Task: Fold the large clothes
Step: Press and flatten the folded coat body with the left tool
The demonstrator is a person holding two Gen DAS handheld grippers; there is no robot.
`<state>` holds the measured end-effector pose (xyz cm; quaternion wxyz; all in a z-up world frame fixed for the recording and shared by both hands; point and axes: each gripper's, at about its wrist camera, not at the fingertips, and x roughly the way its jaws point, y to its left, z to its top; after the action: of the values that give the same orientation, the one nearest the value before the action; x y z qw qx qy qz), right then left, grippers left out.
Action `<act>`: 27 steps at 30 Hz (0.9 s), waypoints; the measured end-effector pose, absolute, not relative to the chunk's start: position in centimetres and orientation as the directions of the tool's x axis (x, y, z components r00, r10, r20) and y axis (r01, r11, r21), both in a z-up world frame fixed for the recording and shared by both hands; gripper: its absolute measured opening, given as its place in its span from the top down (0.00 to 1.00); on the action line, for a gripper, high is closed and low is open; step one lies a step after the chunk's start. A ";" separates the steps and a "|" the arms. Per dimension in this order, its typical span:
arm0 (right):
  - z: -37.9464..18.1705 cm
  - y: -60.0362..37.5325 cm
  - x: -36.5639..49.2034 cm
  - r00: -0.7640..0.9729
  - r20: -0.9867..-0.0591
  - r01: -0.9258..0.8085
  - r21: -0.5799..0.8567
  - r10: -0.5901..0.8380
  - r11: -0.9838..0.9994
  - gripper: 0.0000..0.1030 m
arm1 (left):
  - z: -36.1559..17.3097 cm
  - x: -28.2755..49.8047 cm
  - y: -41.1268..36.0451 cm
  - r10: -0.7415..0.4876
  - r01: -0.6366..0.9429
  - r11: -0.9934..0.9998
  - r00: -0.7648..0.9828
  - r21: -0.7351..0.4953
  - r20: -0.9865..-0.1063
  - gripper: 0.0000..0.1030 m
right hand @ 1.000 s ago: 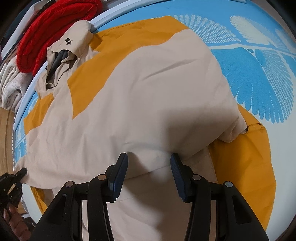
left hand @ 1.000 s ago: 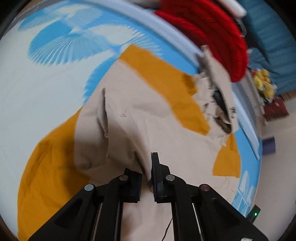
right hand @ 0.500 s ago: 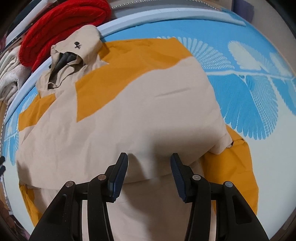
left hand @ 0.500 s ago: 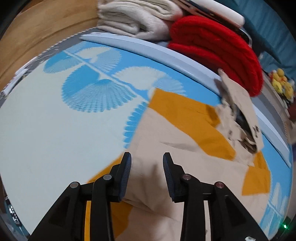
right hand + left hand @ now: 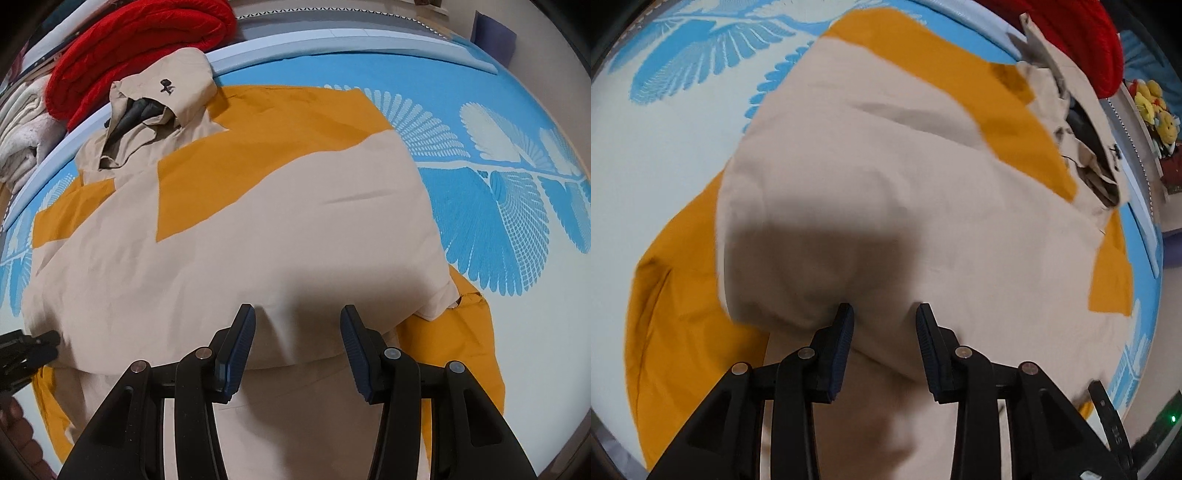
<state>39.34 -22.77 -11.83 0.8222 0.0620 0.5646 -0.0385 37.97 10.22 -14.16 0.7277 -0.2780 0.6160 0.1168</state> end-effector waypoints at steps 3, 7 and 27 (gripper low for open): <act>-11.9 -22.9 39.4 0.361 -0.933 0.134 0.060 0.008 0.989 0.52 | -13.6 39.3 9.9 -0.099 -0.443 0.866 0.303 -0.232 -0.948 0.72; -12.1 -22.9 39.7 0.371 -0.928 0.114 0.079 0.032 0.990 0.52 | -13.2 39.2 9.4 -0.078 -0.453 0.867 0.289 -0.208 -0.954 0.72; -5.9 -22.5 38.7 0.515 -0.857 0.027 0.038 0.018 0.999 0.52 | -4.8 38.6 2.1 -0.021 -0.211 0.968 0.467 -0.135 -0.884 0.65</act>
<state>38.74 -22.52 -5.93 0.8700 0.0233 0.4924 -0.0026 38.55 2.07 -4.75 0.8490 -0.1133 0.5130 0.0559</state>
